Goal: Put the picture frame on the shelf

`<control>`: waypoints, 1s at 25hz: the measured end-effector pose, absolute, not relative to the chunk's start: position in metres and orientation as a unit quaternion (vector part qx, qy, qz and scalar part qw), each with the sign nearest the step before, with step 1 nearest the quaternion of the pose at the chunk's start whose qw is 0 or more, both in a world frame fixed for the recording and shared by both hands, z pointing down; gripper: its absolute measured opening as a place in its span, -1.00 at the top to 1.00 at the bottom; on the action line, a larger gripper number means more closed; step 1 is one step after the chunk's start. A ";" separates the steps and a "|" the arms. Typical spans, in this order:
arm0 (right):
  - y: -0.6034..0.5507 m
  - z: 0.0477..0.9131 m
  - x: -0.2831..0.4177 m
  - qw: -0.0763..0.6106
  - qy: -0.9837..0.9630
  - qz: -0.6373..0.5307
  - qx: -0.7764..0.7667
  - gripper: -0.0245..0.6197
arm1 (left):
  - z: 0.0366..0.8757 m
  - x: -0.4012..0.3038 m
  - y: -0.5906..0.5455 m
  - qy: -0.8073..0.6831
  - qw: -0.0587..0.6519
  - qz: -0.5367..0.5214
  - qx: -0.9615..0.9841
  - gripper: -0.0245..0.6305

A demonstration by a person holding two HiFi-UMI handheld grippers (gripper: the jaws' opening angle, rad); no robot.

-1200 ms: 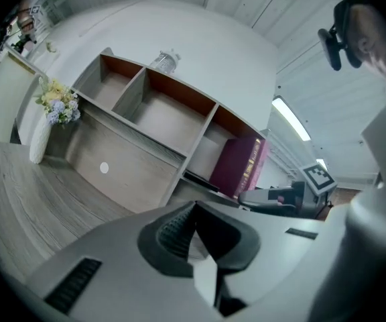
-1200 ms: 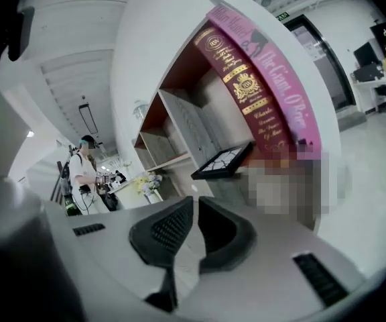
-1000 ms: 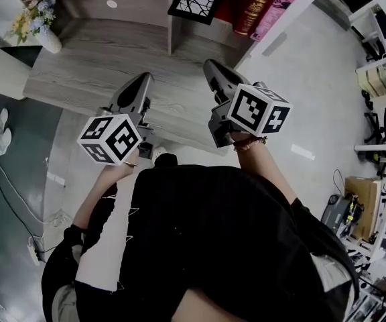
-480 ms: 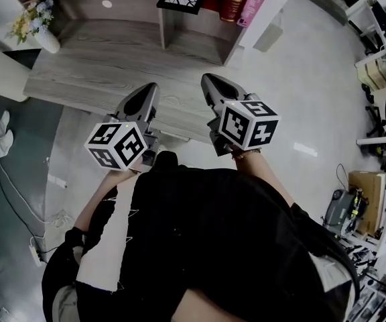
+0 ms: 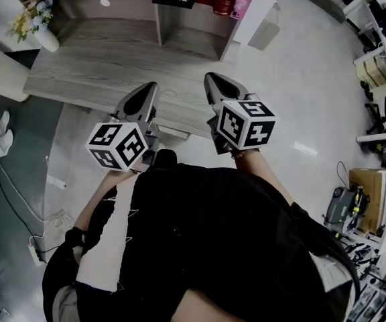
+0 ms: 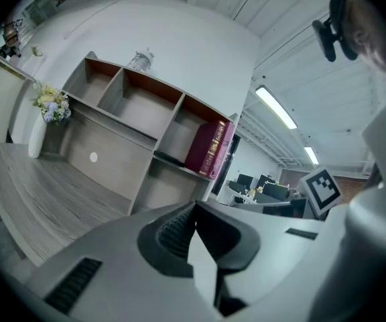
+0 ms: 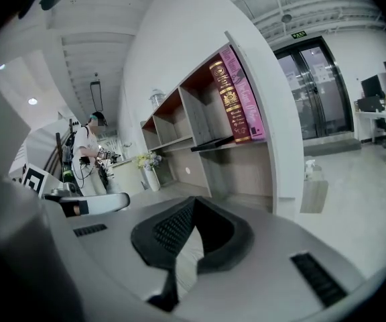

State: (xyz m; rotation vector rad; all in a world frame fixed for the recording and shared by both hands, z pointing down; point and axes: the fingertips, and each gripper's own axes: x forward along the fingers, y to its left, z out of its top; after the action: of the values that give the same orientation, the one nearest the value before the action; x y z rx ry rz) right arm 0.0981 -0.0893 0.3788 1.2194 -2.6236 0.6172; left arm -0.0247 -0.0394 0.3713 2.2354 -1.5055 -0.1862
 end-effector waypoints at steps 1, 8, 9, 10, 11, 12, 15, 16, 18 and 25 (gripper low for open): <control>-0.088 0.378 0.099 0.091 -0.883 0.208 0.411 0.91 | 0.370 -0.024 -0.038 -0.544 0.217 -0.068 0.808 0.89; -0.084 0.376 0.105 0.079 -0.881 0.214 0.414 0.91 | 0.367 -0.022 -0.032 -0.545 0.212 -0.072 0.808 0.89; -0.083 0.375 0.105 0.078 -0.882 0.213 0.413 0.91 | 0.367 -0.021 -0.031 -0.545 0.211 -0.073 0.808 0.89; -0.082 0.374 0.106 0.078 -0.882 0.212 0.413 0.91 | 0.366 -0.021 -0.030 -0.545 0.211 -0.073 0.808 0.89; -0.081 0.374 0.106 0.077 -0.883 0.212 0.412 0.91 | 0.366 -0.020 -0.029 -0.545 0.210 -0.073 0.808 0.89; -0.081 0.374 0.107 0.077 -0.883 0.212 0.412 0.91 | 0.366 -0.020 -0.029 -0.545 0.210 -0.073 0.808 0.89; -0.080 0.374 0.108 0.076 -0.883 0.214 0.412 0.91 | 0.366 -0.018 -0.027 -0.545 0.210 -0.072 0.808 0.89; -0.080 0.374 0.109 0.075 -0.882 0.215 0.412 0.91 | 0.366 -0.018 -0.027 -0.545 0.209 -0.072 0.809 0.89; -0.079 0.375 0.110 0.074 -0.882 0.215 0.412 0.91 | 0.366 -0.017 -0.026 -0.545 0.209 -0.072 0.809 0.89; -0.078 0.372 0.111 0.075 -0.884 0.210 0.412 0.91 | 0.363 -0.015 -0.026 -0.544 0.206 -0.074 0.810 0.89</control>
State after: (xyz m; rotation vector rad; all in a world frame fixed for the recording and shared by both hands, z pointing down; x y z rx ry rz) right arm 0.1113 -0.0776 0.3721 1.2355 -2.6510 0.6299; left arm -0.0146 -0.0256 0.3632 2.2572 -1.5170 -0.2071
